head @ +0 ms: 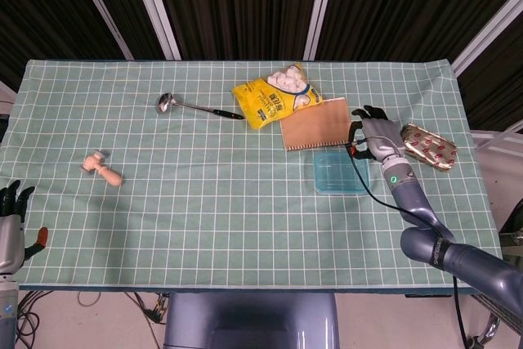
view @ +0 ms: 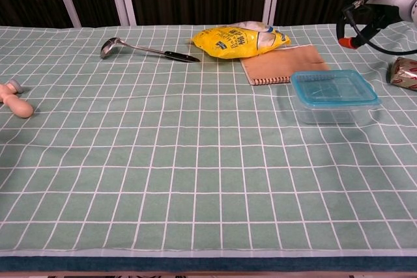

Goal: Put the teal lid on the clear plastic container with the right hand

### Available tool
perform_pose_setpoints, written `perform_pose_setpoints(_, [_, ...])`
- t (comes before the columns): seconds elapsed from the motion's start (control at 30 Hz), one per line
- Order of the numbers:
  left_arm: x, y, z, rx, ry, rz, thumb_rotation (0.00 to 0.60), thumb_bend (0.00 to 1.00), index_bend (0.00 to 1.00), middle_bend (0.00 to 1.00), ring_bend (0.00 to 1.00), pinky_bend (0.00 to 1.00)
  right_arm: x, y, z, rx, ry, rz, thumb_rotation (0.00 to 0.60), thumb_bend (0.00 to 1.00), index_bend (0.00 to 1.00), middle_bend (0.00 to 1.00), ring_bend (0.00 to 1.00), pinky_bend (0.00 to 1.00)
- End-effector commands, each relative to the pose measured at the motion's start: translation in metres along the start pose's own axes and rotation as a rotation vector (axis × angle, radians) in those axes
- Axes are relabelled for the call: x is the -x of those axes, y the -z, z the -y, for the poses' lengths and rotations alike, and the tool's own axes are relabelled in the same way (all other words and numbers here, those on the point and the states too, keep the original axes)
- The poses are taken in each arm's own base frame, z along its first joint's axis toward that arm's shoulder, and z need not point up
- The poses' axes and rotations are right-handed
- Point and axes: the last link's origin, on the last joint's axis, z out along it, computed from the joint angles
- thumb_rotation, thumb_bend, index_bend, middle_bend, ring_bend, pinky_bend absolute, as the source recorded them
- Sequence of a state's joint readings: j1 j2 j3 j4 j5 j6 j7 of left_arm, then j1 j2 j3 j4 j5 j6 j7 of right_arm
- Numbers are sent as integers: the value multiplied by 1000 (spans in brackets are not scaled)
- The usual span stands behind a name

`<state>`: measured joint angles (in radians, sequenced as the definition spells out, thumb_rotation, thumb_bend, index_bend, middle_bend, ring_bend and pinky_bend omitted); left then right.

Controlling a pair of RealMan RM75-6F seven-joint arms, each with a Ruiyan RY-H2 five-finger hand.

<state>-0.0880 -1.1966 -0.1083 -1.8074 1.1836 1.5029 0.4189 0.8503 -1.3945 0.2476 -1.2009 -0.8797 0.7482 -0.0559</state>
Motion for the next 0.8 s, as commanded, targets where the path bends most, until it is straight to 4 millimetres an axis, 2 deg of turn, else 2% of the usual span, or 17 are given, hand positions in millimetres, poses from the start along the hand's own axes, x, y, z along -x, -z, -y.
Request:
perform_pose_setpoints(0.03, [0,0,0,-1,0,-2,600,361,136,0,0,0,4,0,-3,6,-2,7,600,465,608,182,0,0])
perform_pose_setpoints(0.53, [2,-1,1,-6,-13,2,600,361,139,0,0,0,17,-3,-26,55,-1,49,600,467,616,137,0,0])
perform_pose_setpoints(0.8, [2,-1,0,-9,-14,1,600,361,139,0,0,0,26,-3,-31,61,4,77,600,467,616,129,0,0])
